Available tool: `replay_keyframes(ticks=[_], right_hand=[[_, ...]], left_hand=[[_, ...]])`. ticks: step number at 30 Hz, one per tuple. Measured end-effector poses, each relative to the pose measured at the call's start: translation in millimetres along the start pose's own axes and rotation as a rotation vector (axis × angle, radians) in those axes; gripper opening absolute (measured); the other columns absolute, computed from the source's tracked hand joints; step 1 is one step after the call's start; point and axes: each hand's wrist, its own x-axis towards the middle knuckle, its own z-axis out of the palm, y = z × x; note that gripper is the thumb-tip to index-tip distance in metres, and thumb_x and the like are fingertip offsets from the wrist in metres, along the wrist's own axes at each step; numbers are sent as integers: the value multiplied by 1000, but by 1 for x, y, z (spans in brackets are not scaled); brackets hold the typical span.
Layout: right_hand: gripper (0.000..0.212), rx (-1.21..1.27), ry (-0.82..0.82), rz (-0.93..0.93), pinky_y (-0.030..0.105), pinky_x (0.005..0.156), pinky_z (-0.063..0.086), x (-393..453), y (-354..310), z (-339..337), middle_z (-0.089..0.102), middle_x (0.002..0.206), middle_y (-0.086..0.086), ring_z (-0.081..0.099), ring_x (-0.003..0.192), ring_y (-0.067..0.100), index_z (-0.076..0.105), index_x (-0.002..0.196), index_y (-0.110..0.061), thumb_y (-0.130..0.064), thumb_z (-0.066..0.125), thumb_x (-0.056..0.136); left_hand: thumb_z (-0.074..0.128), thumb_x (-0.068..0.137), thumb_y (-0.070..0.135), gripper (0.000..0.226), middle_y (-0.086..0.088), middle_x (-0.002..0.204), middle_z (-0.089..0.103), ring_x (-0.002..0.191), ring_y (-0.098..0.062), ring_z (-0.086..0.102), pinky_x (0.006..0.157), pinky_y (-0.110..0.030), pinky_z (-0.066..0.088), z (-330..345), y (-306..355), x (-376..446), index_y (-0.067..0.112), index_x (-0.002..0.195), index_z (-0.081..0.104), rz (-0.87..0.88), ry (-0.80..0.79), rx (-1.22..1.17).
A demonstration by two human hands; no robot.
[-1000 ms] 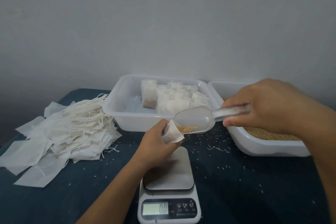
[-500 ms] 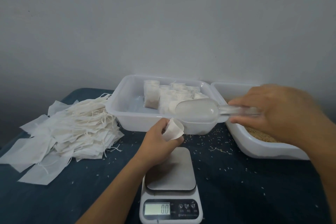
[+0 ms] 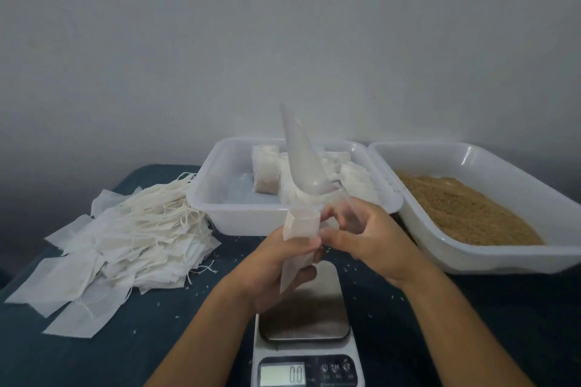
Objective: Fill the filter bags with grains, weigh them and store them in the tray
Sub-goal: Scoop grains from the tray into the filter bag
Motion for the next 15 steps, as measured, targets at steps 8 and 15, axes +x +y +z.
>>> replay_keyframes(ticks=[8,15], right_hand=[[21,99,9,-100,36,63,62,-2,-2,13,74,85,5,73,73,28,69,89,-28,-9,78,90],[29,93,229,-181,43,58,52,-7,1,8,57,79,21,57,70,29,53,75,-28,-35,82,79]], left_hand=[[87,77,31,31,3,94,65,84,-9,58,62,-18,47,7,-6,-1,25,105,76,-93,-114,-64],[76,88,38,57,-7,133,65,128,-23,60,96,-32,53,6,-5,2,22,141,61,-53,-158,-38]])
